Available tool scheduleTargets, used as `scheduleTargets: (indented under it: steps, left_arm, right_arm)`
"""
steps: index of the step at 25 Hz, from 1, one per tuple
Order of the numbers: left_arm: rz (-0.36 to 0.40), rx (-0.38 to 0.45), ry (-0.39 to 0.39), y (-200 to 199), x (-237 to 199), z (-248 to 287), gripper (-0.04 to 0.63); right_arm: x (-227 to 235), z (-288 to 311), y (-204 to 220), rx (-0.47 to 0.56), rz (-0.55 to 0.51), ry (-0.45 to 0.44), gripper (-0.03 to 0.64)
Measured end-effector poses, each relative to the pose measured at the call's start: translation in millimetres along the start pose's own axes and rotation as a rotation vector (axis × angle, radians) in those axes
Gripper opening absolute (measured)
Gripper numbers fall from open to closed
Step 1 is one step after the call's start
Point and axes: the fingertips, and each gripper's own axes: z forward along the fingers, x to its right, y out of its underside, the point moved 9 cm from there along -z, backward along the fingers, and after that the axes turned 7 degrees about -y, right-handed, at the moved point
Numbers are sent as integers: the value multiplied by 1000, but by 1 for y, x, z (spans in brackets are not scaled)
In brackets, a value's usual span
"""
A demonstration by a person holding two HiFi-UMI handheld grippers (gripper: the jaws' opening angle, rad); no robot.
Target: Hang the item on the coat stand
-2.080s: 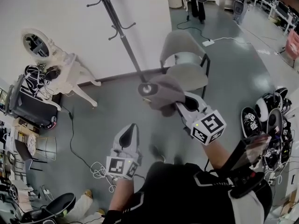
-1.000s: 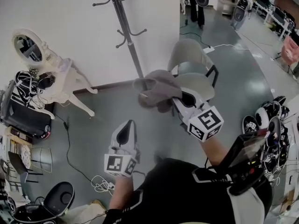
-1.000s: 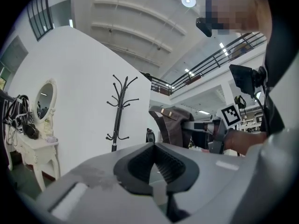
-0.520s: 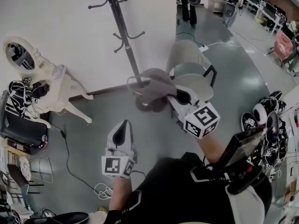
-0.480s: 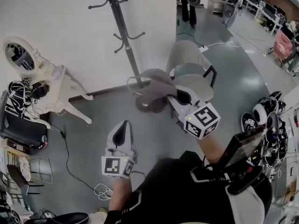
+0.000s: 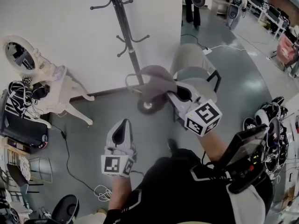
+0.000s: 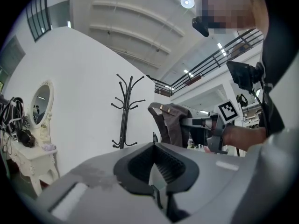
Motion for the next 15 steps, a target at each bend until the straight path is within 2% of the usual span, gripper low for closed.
scheduleTargets:
  steps: [3,6,11,15]
  left_arm:
    - [6,-4,-24,-4,-5,19,21]
    - [65,-5,-23,-8,-7,41,21]
    - [53,7,-38,-16,-12,80,21]
    - [76,-1,-37,-18,-9,107,21]
  right_arm:
    - [20,13,-8,25,-22,-29,34]
    - [39,29,-13,38,-35,-53,34]
    - [72,58,-18,37,-21,-77,34]
    - [95,69,-28,56,-39,-100,34]
